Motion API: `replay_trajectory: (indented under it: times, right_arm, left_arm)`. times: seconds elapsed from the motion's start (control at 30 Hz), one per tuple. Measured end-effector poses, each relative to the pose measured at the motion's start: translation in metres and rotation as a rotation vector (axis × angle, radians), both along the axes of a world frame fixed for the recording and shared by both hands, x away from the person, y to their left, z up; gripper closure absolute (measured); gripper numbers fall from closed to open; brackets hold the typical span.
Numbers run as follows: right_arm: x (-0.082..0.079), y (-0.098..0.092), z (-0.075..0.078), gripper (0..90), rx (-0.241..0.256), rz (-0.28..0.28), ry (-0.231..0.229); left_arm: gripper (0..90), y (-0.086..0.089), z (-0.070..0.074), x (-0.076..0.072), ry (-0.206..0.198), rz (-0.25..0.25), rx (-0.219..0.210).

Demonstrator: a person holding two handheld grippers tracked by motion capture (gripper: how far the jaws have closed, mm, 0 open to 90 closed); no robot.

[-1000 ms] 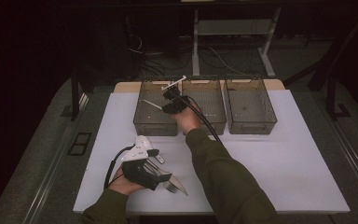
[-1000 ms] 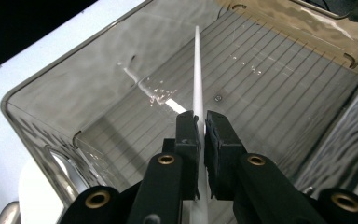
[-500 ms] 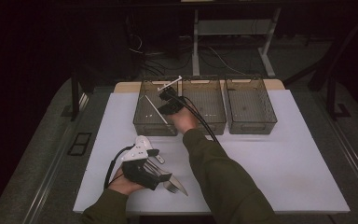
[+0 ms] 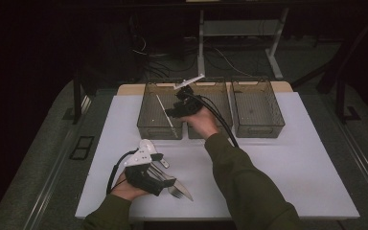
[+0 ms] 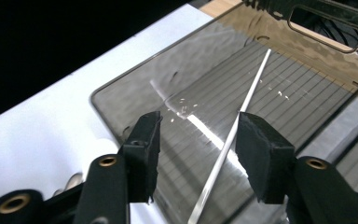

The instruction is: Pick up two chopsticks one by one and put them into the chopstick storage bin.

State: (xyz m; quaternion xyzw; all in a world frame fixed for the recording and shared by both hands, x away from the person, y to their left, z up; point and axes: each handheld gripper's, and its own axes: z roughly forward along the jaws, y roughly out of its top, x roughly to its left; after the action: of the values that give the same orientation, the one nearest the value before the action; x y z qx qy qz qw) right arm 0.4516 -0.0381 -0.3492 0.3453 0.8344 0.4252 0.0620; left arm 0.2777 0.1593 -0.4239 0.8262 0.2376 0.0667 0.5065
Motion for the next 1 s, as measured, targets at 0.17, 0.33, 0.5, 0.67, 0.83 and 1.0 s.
replay_trajectory:
  times: [0.17,0.33,0.5,0.67,0.83,1.0]
  right_arm:
    - [-0.013,-0.02,0.004,42.1,0.027,0.013,-0.027]
    - [-0.027,-0.041,0.004,40.9,0.033,0.031,-0.049]
    - [-0.04,-0.062,0.001,40.3,0.039,0.043,-0.054]
    - [-0.052,-0.083,-0.002,40.3,0.049,0.055,-0.06]
    - [-0.072,-0.105,-0.007,40.4,0.063,0.081,-0.063]
    - [-0.093,-0.126,-0.017,40.6,0.051,0.079,-0.053]
  left_arm:
    - [0.0,0.0,0.0,0.0,0.001,0.0,0.009]
    - [0.0,0.0,-0.001,0.0,0.001,0.001,0.014]
    - [0.0,0.0,-0.001,-0.001,0.005,0.007,0.008]
    - [0.0,0.001,-0.001,-0.001,0.004,0.006,0.011]
    - [0.0,0.001,-0.002,-0.001,0.007,0.011,0.006]
    - [0.0,0.001,-0.002,-0.001,0.005,0.012,0.009]
